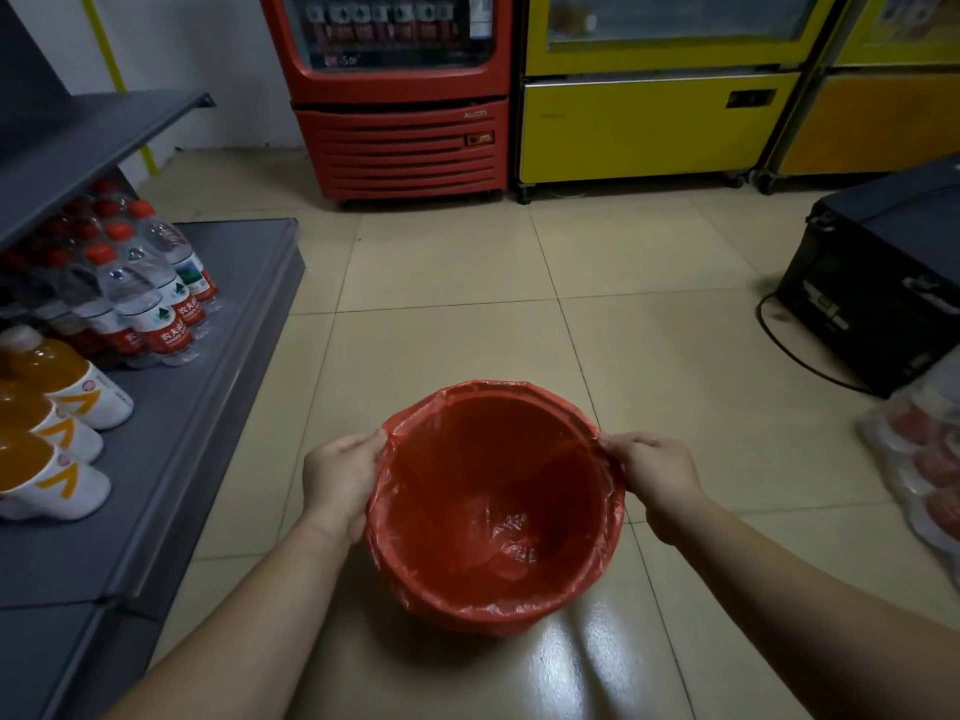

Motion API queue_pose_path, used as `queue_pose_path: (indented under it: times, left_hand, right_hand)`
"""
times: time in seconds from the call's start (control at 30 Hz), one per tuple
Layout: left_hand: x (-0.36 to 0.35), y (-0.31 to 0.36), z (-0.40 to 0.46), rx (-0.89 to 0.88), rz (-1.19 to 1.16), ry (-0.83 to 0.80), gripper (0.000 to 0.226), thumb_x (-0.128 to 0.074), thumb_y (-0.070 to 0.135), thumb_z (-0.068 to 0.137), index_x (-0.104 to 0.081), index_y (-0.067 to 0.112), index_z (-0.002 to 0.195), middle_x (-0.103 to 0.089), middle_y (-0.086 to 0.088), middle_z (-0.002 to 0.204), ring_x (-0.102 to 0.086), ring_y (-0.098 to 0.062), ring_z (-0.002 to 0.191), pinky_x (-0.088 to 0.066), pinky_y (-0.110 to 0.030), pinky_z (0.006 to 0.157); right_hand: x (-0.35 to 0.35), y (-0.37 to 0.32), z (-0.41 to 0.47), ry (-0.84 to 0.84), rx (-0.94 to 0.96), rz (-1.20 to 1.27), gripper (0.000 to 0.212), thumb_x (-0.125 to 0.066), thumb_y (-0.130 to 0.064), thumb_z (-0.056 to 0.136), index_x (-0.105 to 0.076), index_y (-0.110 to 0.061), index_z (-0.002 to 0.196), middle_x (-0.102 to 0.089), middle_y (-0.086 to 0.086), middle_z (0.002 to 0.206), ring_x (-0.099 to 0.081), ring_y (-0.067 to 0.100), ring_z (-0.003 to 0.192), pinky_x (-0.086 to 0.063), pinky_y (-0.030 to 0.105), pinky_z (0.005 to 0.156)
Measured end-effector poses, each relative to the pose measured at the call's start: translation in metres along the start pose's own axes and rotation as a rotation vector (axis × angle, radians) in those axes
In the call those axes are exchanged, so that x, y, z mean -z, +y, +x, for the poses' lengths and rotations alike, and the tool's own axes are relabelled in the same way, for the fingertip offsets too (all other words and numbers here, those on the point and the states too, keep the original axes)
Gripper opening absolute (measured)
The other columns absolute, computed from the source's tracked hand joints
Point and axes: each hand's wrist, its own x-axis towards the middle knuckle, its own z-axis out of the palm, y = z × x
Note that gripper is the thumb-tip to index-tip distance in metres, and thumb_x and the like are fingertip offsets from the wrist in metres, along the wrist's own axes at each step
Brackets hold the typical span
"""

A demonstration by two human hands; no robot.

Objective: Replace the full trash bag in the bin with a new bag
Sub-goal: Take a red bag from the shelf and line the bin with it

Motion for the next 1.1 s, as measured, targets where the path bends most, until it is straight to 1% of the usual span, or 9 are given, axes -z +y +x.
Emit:
queue_pose_path:
  times: [0.13,0.27,0.4,0.47,0.57,0.7,0.9,1.0,1.1]
  left_hand:
    - [0.000,-0.002,0.003,0.160,-0.095,0.014,0.016,-0.079,0.022,0.079,-0.077,0.010,0.070,-0.072,-0.008,0.057,-0.068,-0.023,0.049,-0.060,-0.041,0.058]
    - [0.004,-0.004,0.006,0.366,-0.098,-0.170,0.033,-0.068,0.021,0.088,-0.072,0.013,0.057,-0.063,-0.003,0.050,-0.059,-0.020,0.042,-0.055,-0.036,0.052]
    - [0.005,0.008,0.018,0.039,0.152,0.014,0.021,-0.071,0.034,0.084,-0.077,0.013,0.085,-0.074,0.000,0.076,-0.058,-0.019,0.064,-0.051,-0.035,0.064]
    - [0.000,0.020,0.023,-0.094,0.268,-0.094,0.027,-0.069,0.045,0.085,-0.076,0.020,0.092,-0.077,0.005,0.081,-0.065,-0.014,0.073,-0.052,-0.036,0.077]
    - [-0.014,0.027,0.032,-0.085,0.359,-0.225,0.029,-0.073,0.043,0.085,-0.078,0.016,0.096,-0.080,0.001,0.078,-0.075,-0.019,0.076,-0.059,-0.034,0.079]
    - [-0.025,0.027,0.041,-0.017,0.299,-0.207,0.018,-0.079,0.022,0.081,-0.078,0.007,0.091,-0.078,-0.007,0.070,-0.075,-0.023,0.062,-0.056,-0.027,0.060]
    - [-0.030,0.035,0.041,0.119,0.120,-0.170,0.005,-0.079,0.007,0.078,-0.076,0.005,0.082,-0.073,-0.008,0.056,-0.068,-0.018,0.041,-0.048,-0.022,0.035]
    - [-0.030,0.038,0.044,0.304,0.039,-0.231,0.008,-0.072,0.009,0.085,-0.073,0.005,0.078,-0.068,-0.007,0.050,-0.062,-0.018,0.035,-0.049,-0.024,0.034]
    - [-0.030,0.037,0.049,0.474,-0.002,-0.312,0.009,-0.067,0.012,0.090,-0.072,0.008,0.083,-0.064,-0.004,0.051,-0.060,-0.018,0.037,-0.055,-0.028,0.040]
  right_hand:
    - [-0.001,-0.004,-0.001,-0.048,-0.079,0.087,0.011,-0.075,-0.009,0.080,-0.077,0.001,0.077,-0.077,0.015,0.074,-0.069,0.024,0.062,-0.057,0.033,0.060]
    - [-0.001,-0.002,-0.005,-0.163,-0.210,0.086,0.016,-0.069,-0.014,0.085,-0.073,0.000,0.079,-0.058,0.007,0.061,-0.046,0.016,0.046,-0.034,0.027,0.041]
    - [0.001,-0.012,0.003,-0.113,-0.020,-0.018,0.025,-0.067,-0.023,0.090,-0.076,-0.001,0.081,-0.073,0.013,0.073,-0.066,0.025,0.065,-0.054,0.036,0.065]
    - [-0.004,-0.022,0.010,-0.100,0.097,-0.142,0.033,-0.066,-0.036,0.092,-0.078,-0.007,0.080,-0.077,0.008,0.077,-0.071,0.021,0.075,-0.055,0.037,0.075]
    - [-0.019,-0.038,0.019,-0.155,0.160,-0.344,0.035,-0.066,-0.044,0.090,-0.079,-0.013,0.081,-0.077,0.000,0.080,-0.072,0.012,0.078,-0.055,0.027,0.072]
    - [-0.033,-0.047,0.032,-0.201,0.146,-0.448,0.022,-0.074,-0.034,0.086,-0.080,-0.014,0.079,-0.078,0.003,0.076,-0.075,0.018,0.073,-0.060,0.029,0.068]
    - [-0.037,-0.049,0.045,-0.197,0.004,-0.321,0.017,-0.080,-0.015,0.079,-0.079,0.001,0.072,-0.078,0.015,0.075,-0.076,0.029,0.074,-0.062,0.044,0.076]
    - [-0.037,-0.045,0.048,-0.229,-0.194,-0.151,0.014,-0.072,-0.008,0.081,-0.072,0.006,0.085,-0.074,0.017,0.070,-0.068,0.028,0.056,-0.058,0.038,0.065]
    - [-0.040,-0.038,0.046,-0.324,-0.346,-0.027,0.007,-0.065,-0.010,0.083,-0.067,-0.004,0.086,-0.062,0.015,0.072,-0.056,0.028,0.055,-0.051,0.042,0.075]
